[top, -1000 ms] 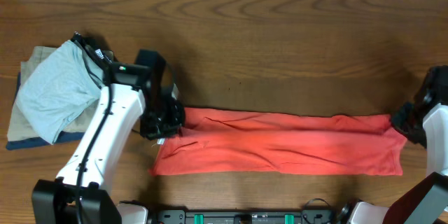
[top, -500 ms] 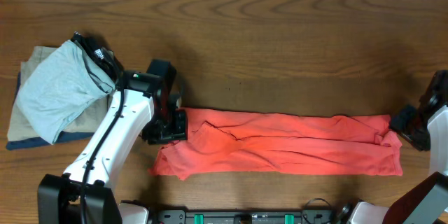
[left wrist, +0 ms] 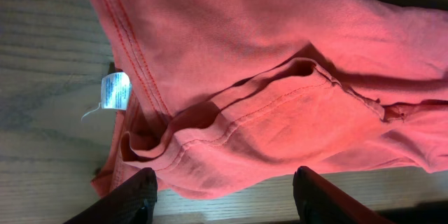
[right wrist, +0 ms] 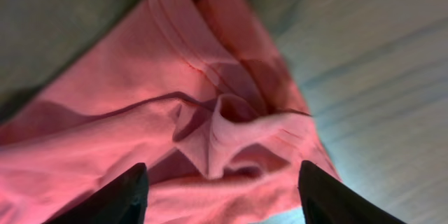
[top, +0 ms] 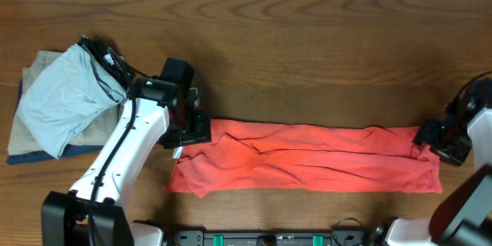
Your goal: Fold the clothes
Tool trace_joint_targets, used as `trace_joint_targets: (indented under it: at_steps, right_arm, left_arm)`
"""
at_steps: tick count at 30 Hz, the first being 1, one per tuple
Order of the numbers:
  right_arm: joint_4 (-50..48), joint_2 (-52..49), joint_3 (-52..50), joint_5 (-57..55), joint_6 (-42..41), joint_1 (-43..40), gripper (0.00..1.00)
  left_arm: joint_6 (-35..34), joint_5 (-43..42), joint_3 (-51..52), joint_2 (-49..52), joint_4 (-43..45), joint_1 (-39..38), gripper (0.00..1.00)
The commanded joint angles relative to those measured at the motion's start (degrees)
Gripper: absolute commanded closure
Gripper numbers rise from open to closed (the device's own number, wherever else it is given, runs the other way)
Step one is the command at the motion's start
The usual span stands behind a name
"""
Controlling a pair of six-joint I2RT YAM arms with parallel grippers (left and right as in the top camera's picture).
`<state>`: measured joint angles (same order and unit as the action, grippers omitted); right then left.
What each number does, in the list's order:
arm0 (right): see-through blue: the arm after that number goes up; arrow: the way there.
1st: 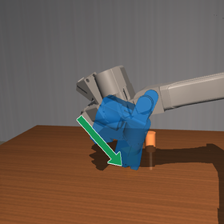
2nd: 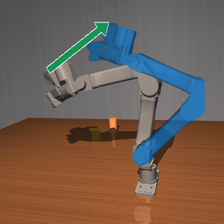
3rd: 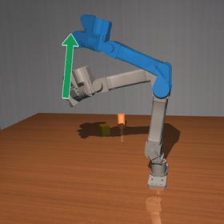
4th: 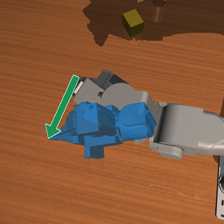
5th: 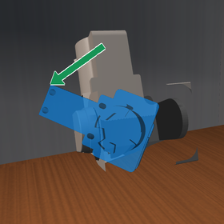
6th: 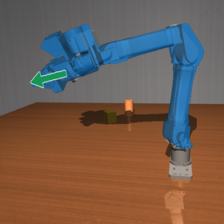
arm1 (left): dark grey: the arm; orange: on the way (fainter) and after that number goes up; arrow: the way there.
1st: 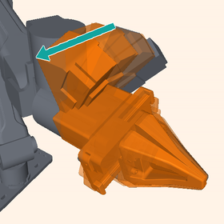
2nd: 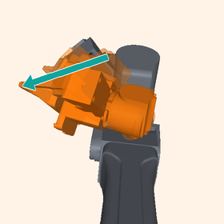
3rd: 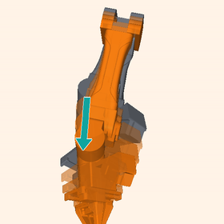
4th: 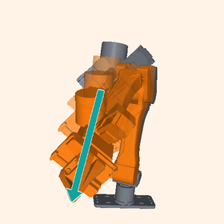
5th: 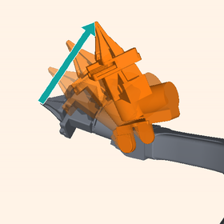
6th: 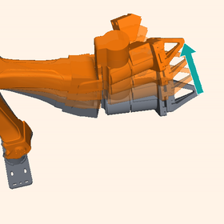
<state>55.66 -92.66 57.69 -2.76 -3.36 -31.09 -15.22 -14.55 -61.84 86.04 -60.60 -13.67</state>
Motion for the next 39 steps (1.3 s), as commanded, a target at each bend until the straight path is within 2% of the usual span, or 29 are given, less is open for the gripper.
trace_joint_targets:
  at_steps: [1,9,16,24,26,28,29,32,35,39]
  right_arm:
    - [0.04,-4.42,0.20,-1.11,3.72,-1.53,0.30]
    - [-3.02,-11.17,0.20,-2.99,3.67,-4.66,0.28]
    - [-5.99,-12.35,0.20,-3.23,4.46,-4.74,0.28]
    - [-9.90,-12.35,-0.20,-2.01,4.72,-4.90,0.36]
    - [-11.26,-12.35,-0.44,0.52,4.72,-4.92,0.47]
    - [-12.48,-12.35,-0.44,1.75,4.72,-4.90,0.73]
    - [-12.81,-12.35,-0.42,1.75,4.70,-4.90,0.82]
    - [-13.07,-12.35,-0.28,1.68,4.70,-4.92,0.99]
    - [-11.67,-12.17,1.79,1.51,4.52,-4.90,0.99]
    - [-4.68,-11.47,9.79,1.95,1.44,-4.90,0.99]
  left_arm:
    - [-0.72,1.14,-0.09,-0.33,-0.09,-0.07,0.36]
    - [-0.72,1.11,-0.09,-0.33,-0.11,-0.07,0.36]
    - [-0.72,1.11,-0.09,-0.33,-0.09,-0.07,0.35]
    - [-0.74,1.11,-0.09,-0.33,-0.11,-0.07,0.35]
    - [-0.74,1.11,-0.09,-0.33,-0.11,-0.07,0.35]
    - [-0.74,1.11,-0.09,-0.33,-0.11,-0.07,0.35]
    - [-0.74,1.11,-0.09,-0.33,-0.11,-0.07,0.35]
    - [-0.74,1.11,-0.09,-0.33,-0.11,-0.07,0.35]
    - [-0.74,1.11,-0.09,-0.33,-0.09,-0.07,0.35]
    - [-0.74,1.11,-0.09,-0.33,0.11,-0.07,0.35]
